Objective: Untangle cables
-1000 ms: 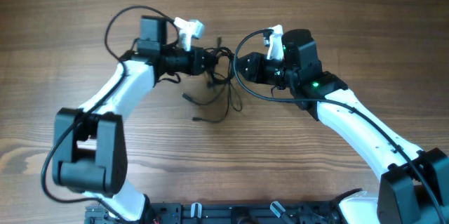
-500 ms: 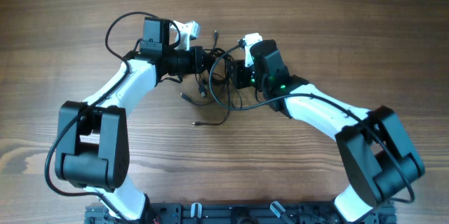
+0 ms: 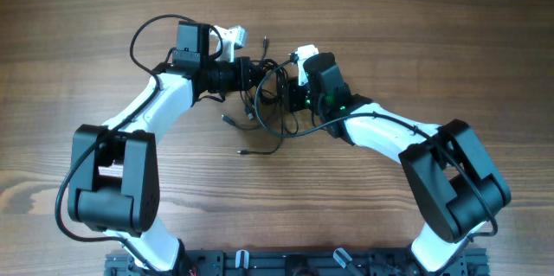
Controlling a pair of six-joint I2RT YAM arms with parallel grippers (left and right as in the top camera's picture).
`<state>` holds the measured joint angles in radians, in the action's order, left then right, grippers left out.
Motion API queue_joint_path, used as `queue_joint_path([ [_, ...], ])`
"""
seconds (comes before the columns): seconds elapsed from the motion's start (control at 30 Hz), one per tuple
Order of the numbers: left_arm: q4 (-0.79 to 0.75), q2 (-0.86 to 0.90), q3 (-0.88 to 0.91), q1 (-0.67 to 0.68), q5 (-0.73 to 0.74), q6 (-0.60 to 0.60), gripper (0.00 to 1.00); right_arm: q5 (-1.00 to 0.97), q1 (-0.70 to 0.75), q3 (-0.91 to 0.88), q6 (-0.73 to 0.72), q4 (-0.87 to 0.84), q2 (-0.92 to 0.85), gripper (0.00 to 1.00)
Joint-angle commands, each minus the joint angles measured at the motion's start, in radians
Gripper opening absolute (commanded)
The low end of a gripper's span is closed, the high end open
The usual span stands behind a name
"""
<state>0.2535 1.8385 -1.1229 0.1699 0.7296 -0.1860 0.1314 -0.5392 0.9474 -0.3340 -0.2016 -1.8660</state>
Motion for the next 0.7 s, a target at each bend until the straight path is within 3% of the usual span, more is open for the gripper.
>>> queue_joint_path([
  [0.0,-0.002,0.008,-0.001,-0.005,0.002,-0.006,0.05,-0.064,-0.004,0.010,0.017,-0.008,-0.029,0.40],
  [0.5,0.001,0.008,-0.001,-0.005,0.002,-0.024,0.04,-0.064,-0.005,0.010,-0.009,-0.009,-0.032,0.42],
  [0.67,0.001,0.008,-0.001,0.008,-0.002,-0.056,0.04,-0.064,-0.008,0.010,-0.010,-0.035,-0.075,0.34],
])
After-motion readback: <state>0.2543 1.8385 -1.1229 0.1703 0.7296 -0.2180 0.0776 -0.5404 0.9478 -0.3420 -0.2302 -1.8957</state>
